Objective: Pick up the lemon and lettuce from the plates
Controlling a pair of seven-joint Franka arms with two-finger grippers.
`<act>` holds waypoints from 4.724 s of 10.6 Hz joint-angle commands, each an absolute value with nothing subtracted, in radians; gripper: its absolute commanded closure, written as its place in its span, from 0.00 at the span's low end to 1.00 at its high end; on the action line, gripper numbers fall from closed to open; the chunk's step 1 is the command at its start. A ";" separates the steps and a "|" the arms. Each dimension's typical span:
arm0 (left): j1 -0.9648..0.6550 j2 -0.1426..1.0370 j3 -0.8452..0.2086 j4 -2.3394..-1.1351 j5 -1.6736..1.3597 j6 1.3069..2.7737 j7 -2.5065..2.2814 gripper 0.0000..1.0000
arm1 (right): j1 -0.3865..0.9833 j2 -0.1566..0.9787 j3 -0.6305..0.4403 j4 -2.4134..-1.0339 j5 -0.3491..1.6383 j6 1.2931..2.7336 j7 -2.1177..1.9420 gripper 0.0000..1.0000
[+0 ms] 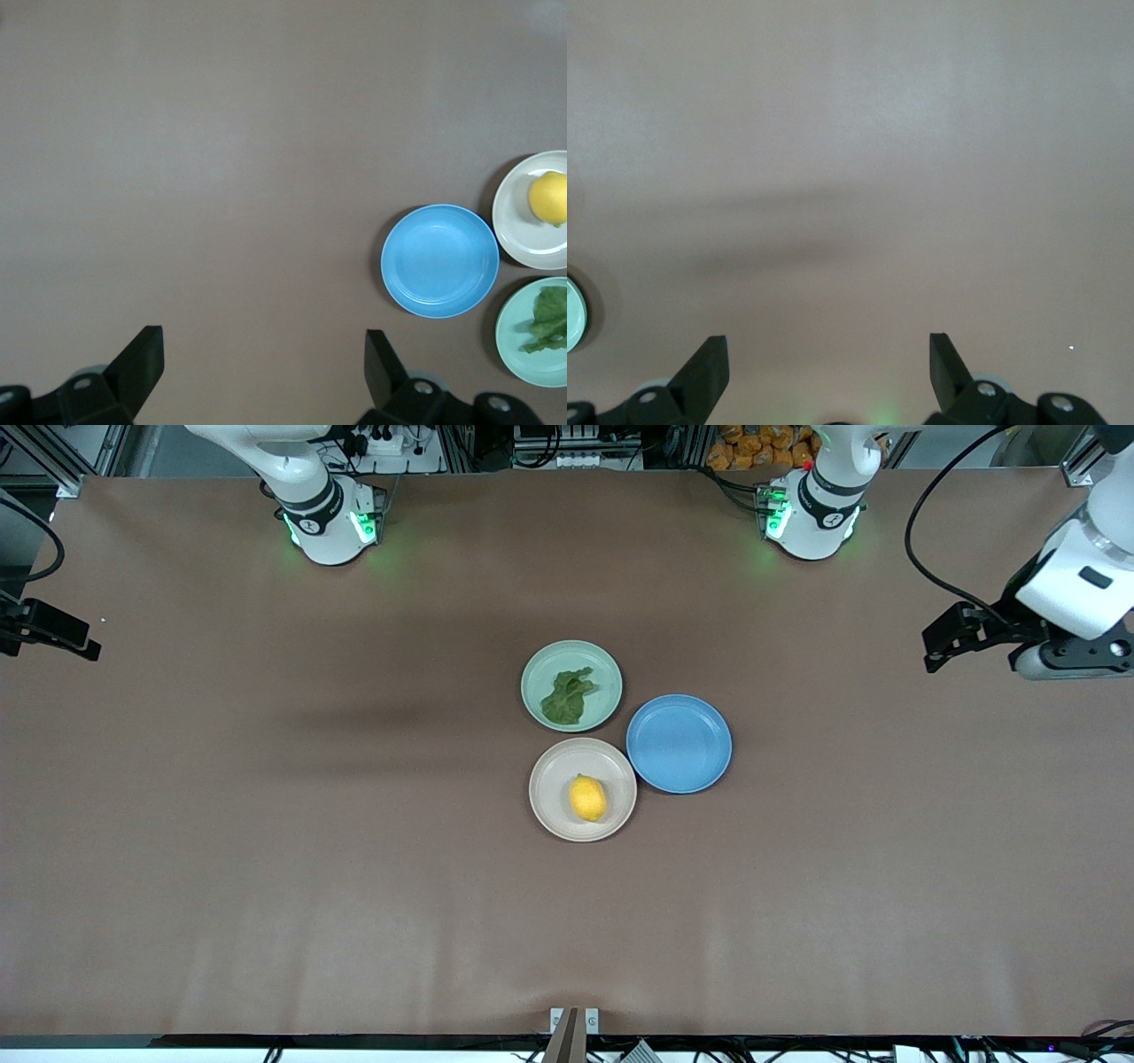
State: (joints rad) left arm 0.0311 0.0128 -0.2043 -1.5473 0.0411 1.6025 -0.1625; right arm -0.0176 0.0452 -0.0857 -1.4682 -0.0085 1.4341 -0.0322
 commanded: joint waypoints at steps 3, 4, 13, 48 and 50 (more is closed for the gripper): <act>-0.003 0.101 -0.239 -1.540 0.008 1.600 -0.156 0.00 | 0.006 0.038 -0.084 -1.480 -0.003 1.431 0.014 0.00; -0.015 0.129 -0.239 -1.540 -0.041 1.624 -0.163 0.00 | 0.020 0.041 -0.084 -1.482 -0.003 1.431 0.040 0.00; -0.264 0.427 -0.247 -1.493 -0.086 1.995 -0.552 0.00 | 0.253 0.227 -0.034 -1.491 0.069 1.555 0.423 0.00; -0.379 0.657 -0.138 -1.443 -0.028 2.318 -0.737 1.00 | 0.577 0.738 0.368 -1.661 -0.276 2.240 1.325 0.88; -0.310 0.618 -0.138 -1.448 -0.028 2.211 -0.619 1.00 | 0.574 0.724 0.368 -1.660 -0.275 2.237 1.339 1.00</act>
State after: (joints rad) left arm -0.3726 0.6784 -0.1326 -1.4166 -0.0520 2.3090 -0.7191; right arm 0.5920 0.7386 0.3501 -1.6632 -0.2599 2.2480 1.3059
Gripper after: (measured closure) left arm 0.339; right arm 0.815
